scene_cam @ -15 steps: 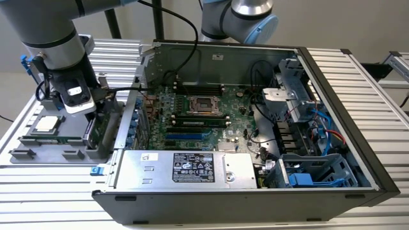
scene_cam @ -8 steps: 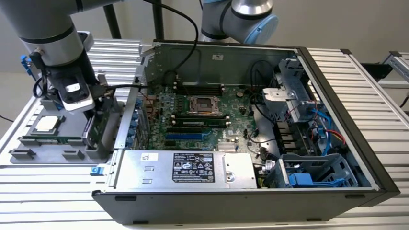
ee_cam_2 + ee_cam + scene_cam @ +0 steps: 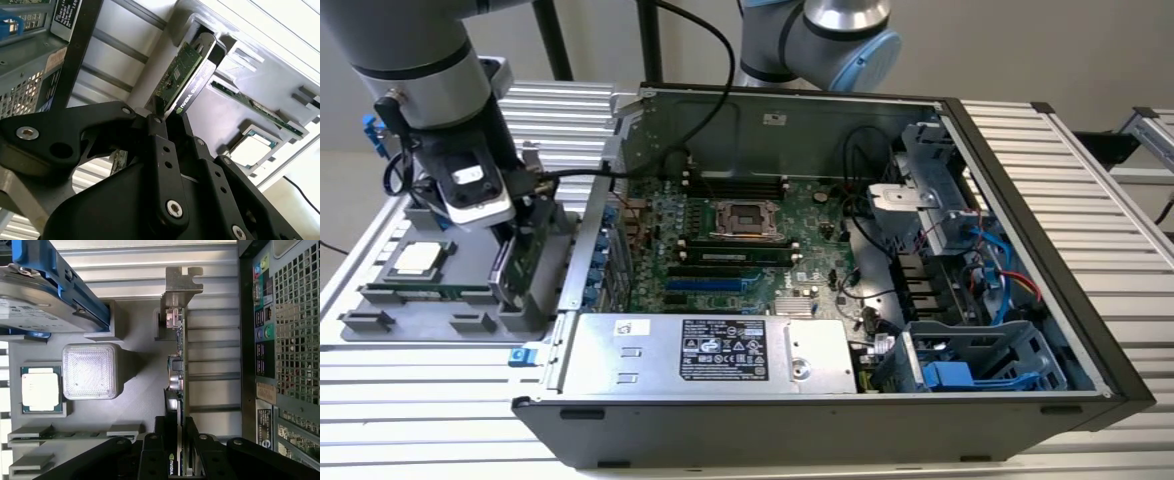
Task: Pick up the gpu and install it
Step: 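Pick up the gpu and move the gpu toward the slot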
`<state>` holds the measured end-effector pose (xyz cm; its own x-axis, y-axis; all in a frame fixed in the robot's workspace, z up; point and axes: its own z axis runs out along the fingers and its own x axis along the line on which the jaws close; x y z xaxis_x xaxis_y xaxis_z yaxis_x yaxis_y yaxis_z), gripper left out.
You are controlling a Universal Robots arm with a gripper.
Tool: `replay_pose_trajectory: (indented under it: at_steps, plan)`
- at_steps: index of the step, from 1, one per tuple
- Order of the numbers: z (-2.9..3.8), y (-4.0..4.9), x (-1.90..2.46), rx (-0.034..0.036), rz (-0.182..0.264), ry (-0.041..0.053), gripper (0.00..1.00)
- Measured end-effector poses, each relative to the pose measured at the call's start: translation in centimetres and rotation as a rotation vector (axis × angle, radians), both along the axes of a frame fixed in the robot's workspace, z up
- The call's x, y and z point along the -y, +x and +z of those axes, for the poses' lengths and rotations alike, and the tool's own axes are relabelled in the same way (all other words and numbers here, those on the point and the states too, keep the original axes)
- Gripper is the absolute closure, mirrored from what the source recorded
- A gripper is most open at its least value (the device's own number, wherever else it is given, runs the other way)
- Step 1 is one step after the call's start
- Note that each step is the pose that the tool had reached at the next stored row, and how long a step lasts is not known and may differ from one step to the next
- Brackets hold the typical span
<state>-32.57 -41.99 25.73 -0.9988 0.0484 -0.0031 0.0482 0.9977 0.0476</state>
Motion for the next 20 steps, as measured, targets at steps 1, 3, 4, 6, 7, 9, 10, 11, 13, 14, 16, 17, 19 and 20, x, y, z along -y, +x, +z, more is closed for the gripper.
replay_pose_trajectory:
  at_steps: [1, 3, 4, 6, 7, 9, 10, 11, 13, 14, 16, 17, 19, 20]
  plan:
    - [0.08, 0.0, 0.0, 0.0, 0.0, 0.0, 1.0]
    - [0.21, 0.0, 0.0, 0.0, 0.0, 0.0, 1.0]
    - [0.28, 0.0, 0.0, 0.0, 0.0, 0.0001, 1.0]
    - [0.4, 0.0, 0.0, 0.0, 0.0, 0.0, 1.0]
    - [0.48, 0.0, 0.0, 0.0, 0.0, 0.0001, 1.0]
    - [0.62, 0.0, 0.0, 0.0, 0.0, 0.0, 1.0]
    - [0.68, 0.0, 0.0, 0.0001, 0.0, 0.0001, 1.0]
    - [0.73, 0.0, 0.0, 0.0001, 0.0, 0.0001, 1.0]
    - [0.79, 0.0, 0.0, 0.0002, 0.0, 0.0002, 1.0]
    - [0.82, 0.0, 0.0, 0.0002, 0.0, 0.0002, 1.0]
    - [0.89, 0.0, 0.0, 0.0001, 0.0, 0.0001, 1.0]
    - [0.9, 0.0, 0.0, 0.0001, 0.0, 0.0001, 1.0]
    - [0.95, 0.0, 0.0, 0.0001, 0.0, 0.0002, 1.0]
    - [1.0, 0.0, 0.0, -0.0001, 0.0, -0.0001, 1.0]
